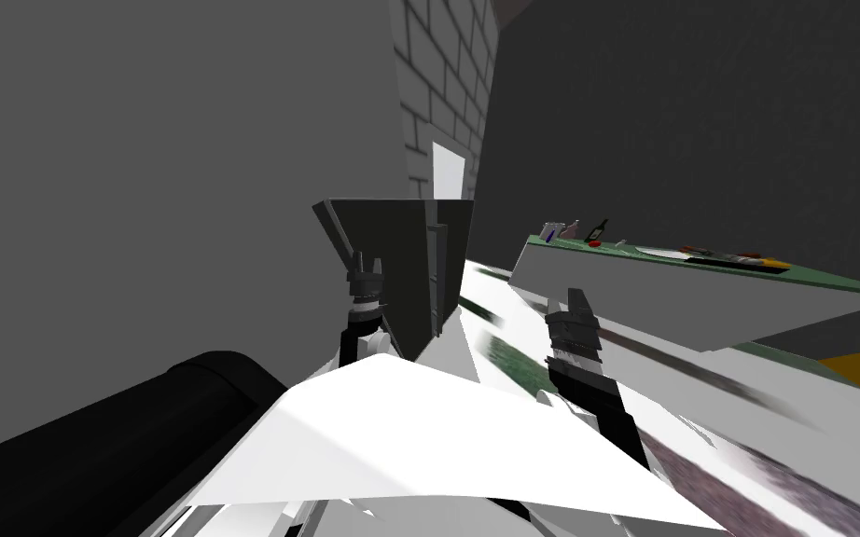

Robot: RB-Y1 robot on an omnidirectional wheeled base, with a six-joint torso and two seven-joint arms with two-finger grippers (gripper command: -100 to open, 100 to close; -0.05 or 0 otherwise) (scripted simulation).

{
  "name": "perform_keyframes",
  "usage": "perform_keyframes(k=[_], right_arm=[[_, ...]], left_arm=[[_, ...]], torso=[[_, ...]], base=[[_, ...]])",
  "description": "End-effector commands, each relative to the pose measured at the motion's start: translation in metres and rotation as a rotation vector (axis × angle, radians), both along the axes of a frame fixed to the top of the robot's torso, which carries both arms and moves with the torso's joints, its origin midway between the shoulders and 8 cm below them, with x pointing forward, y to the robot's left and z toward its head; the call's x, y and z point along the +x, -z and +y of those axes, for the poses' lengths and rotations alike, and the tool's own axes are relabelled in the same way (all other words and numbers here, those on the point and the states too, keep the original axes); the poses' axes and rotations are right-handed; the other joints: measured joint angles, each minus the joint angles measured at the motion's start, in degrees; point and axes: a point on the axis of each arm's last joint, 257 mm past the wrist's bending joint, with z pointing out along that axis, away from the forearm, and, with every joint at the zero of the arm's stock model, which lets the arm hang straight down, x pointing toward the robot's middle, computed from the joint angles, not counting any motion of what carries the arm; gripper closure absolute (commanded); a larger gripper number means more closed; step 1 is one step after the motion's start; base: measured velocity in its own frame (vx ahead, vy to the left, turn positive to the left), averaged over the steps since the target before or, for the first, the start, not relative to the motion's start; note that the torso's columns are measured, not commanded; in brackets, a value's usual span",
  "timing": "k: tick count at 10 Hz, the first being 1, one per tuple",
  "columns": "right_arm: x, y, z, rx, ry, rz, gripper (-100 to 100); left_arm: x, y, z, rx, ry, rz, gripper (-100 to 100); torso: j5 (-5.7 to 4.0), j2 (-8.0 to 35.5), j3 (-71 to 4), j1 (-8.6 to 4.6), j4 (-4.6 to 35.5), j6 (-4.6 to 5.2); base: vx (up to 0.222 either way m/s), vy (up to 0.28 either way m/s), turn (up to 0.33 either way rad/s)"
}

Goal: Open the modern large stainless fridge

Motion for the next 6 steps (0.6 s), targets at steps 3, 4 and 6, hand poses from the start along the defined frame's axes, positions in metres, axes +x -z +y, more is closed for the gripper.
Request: perform_keyframes(k=[3, 4, 6], right_arm=[[0.0000, -0.0001, 0.0000, 0.000, 0.000, 0.000, 0], [0.0000, -0.0001, 0.0000, 0.000, 0.000, 0.000, 0], [0.0000, -0.0001, 0.0000, 0.000, 0.000, 0.000, 0]], left_arm=[[0.0000, -0.0001, 0.0000, 0.000, 0.000, 0.000, 0], [0.0000, -0.0001, 0.0000, 0.000, 0.000, 0.000, 0], [-0.0001, -0.0001, 0.0000, 0.000, 0.000, 0.000, 0]], torso=[[0.00, 10.03, -20.14, 0.00, 10.06, 0.00], [0.00, 14.22, -28.50, 0.00, 14.24, 0.00], [0.00, 22.69, -45.36, 0.00, 22.68, 0.00]], base=[[0.000, 0.000, 0.000], [0.000, 0.000, 0.000], [0.000, 0.000, 0.000]])
